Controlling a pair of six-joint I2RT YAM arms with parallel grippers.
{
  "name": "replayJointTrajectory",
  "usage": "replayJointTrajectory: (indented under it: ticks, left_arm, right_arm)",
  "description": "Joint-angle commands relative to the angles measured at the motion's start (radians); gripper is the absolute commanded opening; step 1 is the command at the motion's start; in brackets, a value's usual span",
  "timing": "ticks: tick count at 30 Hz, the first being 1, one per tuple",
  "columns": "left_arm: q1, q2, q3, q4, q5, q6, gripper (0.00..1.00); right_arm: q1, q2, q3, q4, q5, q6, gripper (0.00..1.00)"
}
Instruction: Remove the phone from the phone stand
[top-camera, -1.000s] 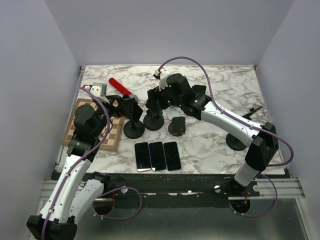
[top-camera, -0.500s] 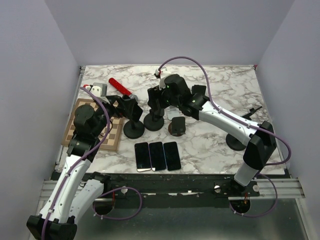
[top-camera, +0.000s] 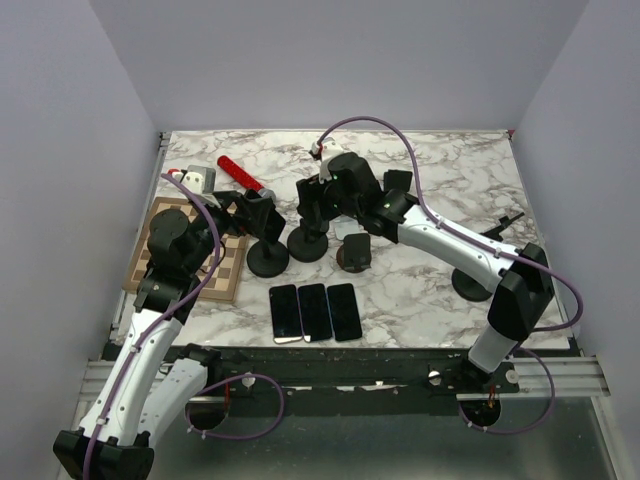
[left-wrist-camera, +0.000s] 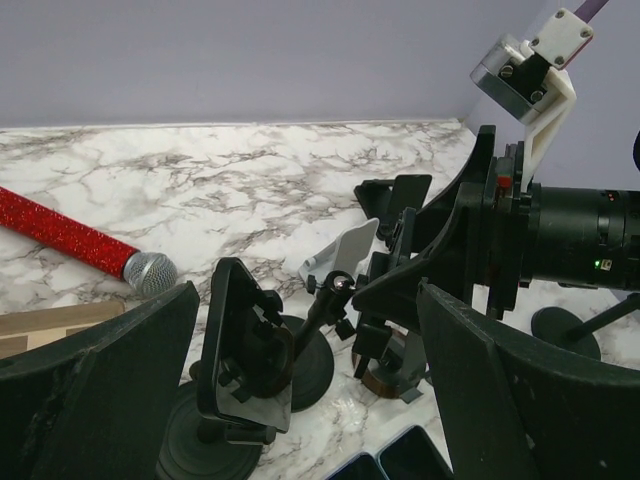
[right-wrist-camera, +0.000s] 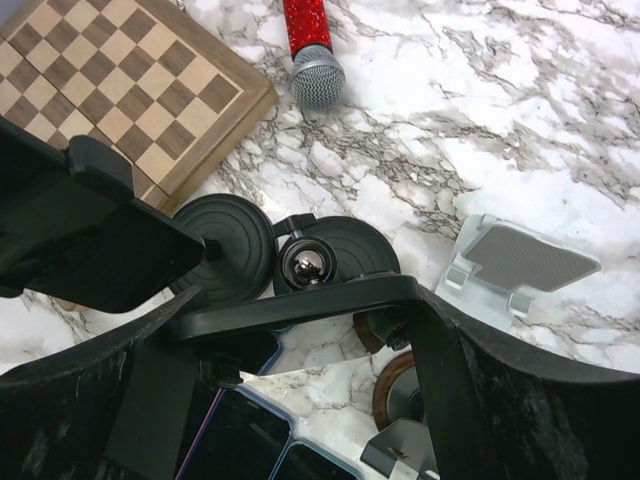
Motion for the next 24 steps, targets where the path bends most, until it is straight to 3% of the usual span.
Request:
replayJointTrajectory:
  ticks: [1, 6, 8, 10, 13, 17, 20, 24]
  left_arm:
    - [0.007, 0.003, 0.034, 0.011, 0.027, -0.007, 0.98]
    - [0.007, 0.004, 0.034, 0.013, 0.033, -0.007, 0.98]
    - [0.007, 0.006, 0.035, 0.013, 0.037, -0.006, 0.97]
    - [0.007, 0.006, 0.035, 0.013, 0.041, -0.003, 0.95]
    - [0.007, 0.009, 0.032, 0.021, 0.06, -0.003, 0.89]
    - [-0.012, 0.034, 0.037, 0.024, 0.093, 0.001, 0.75]
    - [-0.072, 0.058, 0.059, -0.039, 0.01, 0.039, 0.69]
    - [-0.168, 0.079, 0.069, -0.087, -0.102, 0.11, 0.68]
  right_arm:
    - [0.008, -0.041, -0.034, 0.002, 0.02, 0.011, 0.86]
    - [0.009, -0.021, -0.021, -0.005, 0.026, 0.004, 0.86]
    - [0.008, -0.012, -0.014, -0.008, 0.049, 0.008, 0.8]
    - [0.008, -0.017, -0.012, -0.008, 0.082, 0.015, 0.67]
    - [0.008, -0.031, -0.011, 0.006, 0.097, 0.022, 0.38]
    - [0.008, -0.012, 0.026, -0.016, 0.094, 0.022, 0.2]
    - [-0.005, 0.015, 0.062, -0.047, 0.083, 0.031, 0.05]
    - [-0.04, 0.052, 0.115, -0.093, -0.006, 0.057, 0.01]
